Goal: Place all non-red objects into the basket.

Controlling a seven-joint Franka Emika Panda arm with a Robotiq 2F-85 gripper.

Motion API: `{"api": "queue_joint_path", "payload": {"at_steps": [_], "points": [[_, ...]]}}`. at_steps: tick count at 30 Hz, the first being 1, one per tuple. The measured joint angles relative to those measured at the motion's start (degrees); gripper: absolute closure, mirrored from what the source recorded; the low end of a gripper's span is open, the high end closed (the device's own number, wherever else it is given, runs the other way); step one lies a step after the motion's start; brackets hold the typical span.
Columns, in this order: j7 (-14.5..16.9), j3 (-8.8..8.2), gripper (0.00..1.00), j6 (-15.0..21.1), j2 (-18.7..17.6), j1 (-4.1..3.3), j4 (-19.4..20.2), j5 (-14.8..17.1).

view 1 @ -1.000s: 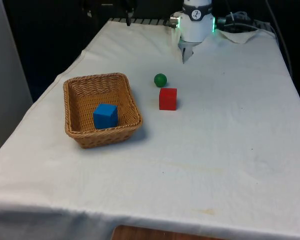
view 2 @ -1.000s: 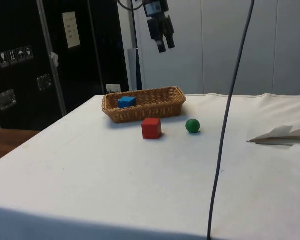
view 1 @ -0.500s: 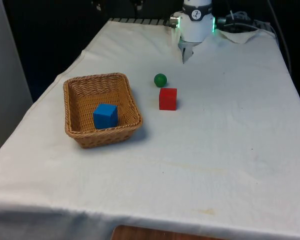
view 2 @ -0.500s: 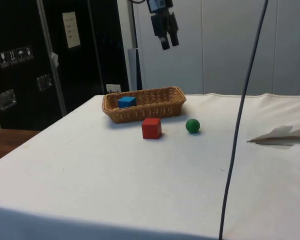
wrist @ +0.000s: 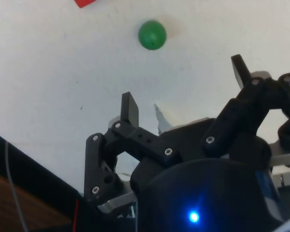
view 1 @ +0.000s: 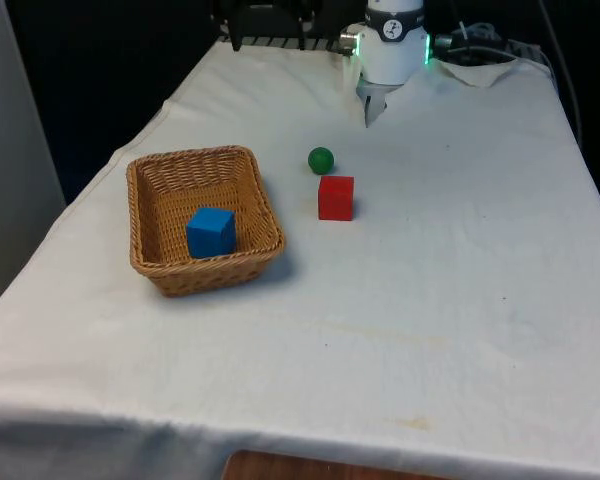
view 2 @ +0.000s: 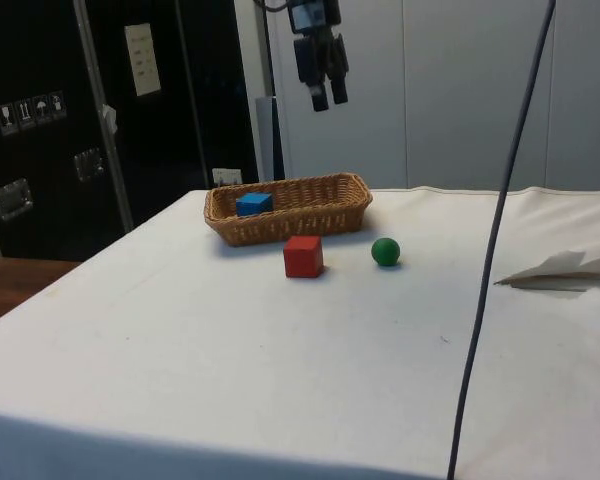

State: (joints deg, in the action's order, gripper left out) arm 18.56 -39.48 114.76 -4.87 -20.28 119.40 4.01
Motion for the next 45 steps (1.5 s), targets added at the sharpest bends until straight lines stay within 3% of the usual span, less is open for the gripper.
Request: {"api": "queue_joint_path", "payload": {"at_steps": [13,36,45], "points": [[-2.06,3.04,0.00,7.68,3.90,0.00,7.05,0.00],[-1.89,4.35,0.00,20.45,11.52,0.00,20.05,0.00],[-0.23,4.64,0.00,24.29,11.40,0.06,22.63,-0.80]]}}
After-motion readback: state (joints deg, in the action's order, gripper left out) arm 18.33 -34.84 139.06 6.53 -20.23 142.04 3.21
